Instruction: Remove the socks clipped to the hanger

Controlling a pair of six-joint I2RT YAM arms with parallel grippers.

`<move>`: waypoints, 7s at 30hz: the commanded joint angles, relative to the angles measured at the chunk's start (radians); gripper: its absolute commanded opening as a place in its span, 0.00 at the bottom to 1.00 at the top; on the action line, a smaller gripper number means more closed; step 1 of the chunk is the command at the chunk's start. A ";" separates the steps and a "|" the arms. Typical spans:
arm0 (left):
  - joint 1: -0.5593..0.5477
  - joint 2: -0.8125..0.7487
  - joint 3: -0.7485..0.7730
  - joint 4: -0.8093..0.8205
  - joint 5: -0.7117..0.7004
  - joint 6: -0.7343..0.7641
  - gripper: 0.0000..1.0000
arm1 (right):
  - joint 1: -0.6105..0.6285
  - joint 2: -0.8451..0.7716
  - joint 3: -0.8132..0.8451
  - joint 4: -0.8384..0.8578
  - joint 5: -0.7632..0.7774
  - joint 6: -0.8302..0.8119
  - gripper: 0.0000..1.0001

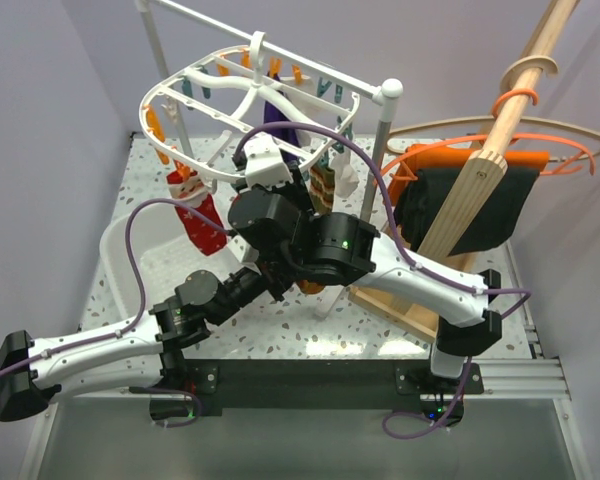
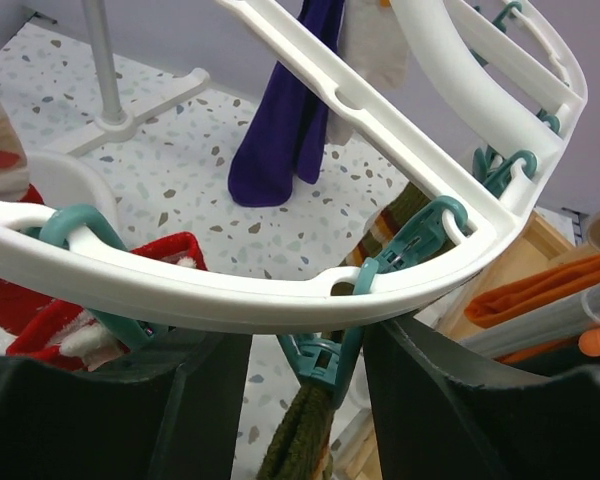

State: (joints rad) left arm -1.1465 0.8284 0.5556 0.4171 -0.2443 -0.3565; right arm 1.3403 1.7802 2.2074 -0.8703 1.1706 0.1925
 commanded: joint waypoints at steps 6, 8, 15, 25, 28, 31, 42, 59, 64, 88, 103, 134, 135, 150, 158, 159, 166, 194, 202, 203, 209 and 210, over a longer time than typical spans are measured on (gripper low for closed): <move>-0.002 -0.017 0.035 -0.006 0.017 -0.010 0.00 | -0.006 -0.022 -0.018 0.089 0.055 -0.025 0.19; -0.002 -0.023 0.026 -0.017 0.017 -0.016 0.00 | -0.009 -0.030 -0.023 0.093 0.052 -0.024 0.03; -0.002 -0.054 0.026 -0.090 0.056 -0.029 0.00 | -0.010 -0.041 -0.041 0.090 0.038 -0.008 0.00; -0.001 -0.198 0.098 -0.543 -0.021 -0.016 0.00 | -0.021 -0.108 -0.126 0.114 0.027 0.005 0.00; -0.002 -0.265 0.158 -0.687 -0.096 -0.015 0.00 | -0.026 -0.133 -0.153 0.126 0.024 0.005 0.00; -0.002 -0.298 0.255 -0.881 -0.218 -0.042 0.00 | -0.029 -0.151 -0.173 0.128 0.018 0.005 0.00; -0.002 -0.138 0.624 -1.336 -0.729 -0.064 0.00 | -0.029 -0.183 -0.216 0.136 -0.009 0.009 0.00; -0.002 -0.274 0.547 -1.400 -0.941 -0.087 0.00 | -0.029 -0.202 -0.241 0.125 -0.072 0.012 0.00; -0.004 -0.314 0.532 -1.356 -0.945 -0.042 0.00 | -0.029 -0.219 -0.258 0.129 -0.069 0.021 0.00; -0.004 -0.319 0.517 -0.928 -0.347 0.171 0.82 | -0.039 -0.191 -0.212 0.054 -0.123 0.073 0.00; -0.002 -0.132 0.291 -0.611 -0.351 0.189 0.94 | -0.041 -0.200 -0.198 0.022 -0.173 0.114 0.00; 0.001 0.026 0.208 -0.282 0.042 0.194 0.00 | -0.041 -0.280 -0.172 -0.139 -0.336 0.189 0.47; -0.001 0.032 0.210 -0.278 0.049 0.194 0.00 | -0.041 -0.286 -0.169 -0.153 -0.345 0.194 0.49; -0.001 0.061 0.191 -0.183 0.177 0.153 0.00 | -0.039 -0.406 -0.184 -0.147 -0.459 0.225 0.64; -0.002 0.107 0.214 -0.193 0.181 0.116 0.00 | -0.041 -0.305 -0.089 -0.125 -0.496 0.211 0.60; -0.001 0.110 0.213 -0.193 0.180 0.111 0.00 | -0.040 -0.295 -0.081 -0.125 -0.502 0.211 0.60; -0.002 0.109 0.213 -0.193 0.163 0.111 0.00 | -0.040 -0.243 -0.051 -0.114 -0.477 0.228 0.57; -0.002 0.037 0.158 -0.106 0.211 0.126 0.00 | -0.020 -0.143 -0.041 -0.207 -0.206 0.220 0.56; -0.002 -0.041 0.073 -0.011 0.192 0.123 0.00 | -0.020 -0.185 -0.106 -0.164 -0.233 0.228 0.55; -0.002 -0.037 0.078 -0.011 0.192 0.123 0.00 | -0.020 -0.182 -0.104 -0.161 -0.233 0.225 0.55; -0.001 0.008 0.104 -0.021 0.217 0.113 0.00 | -0.020 -0.157 -0.046 -0.170 -0.229 0.206 0.57; -0.001 0.012 0.102 -0.020 0.220 0.113 0.00 | -0.020 -0.154 -0.034 -0.170 -0.226 0.208 0.57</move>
State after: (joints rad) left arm -1.1461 0.8234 0.6399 0.3431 -0.0463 -0.2329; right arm 1.3170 1.6291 2.1124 -1.0416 0.9253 0.4088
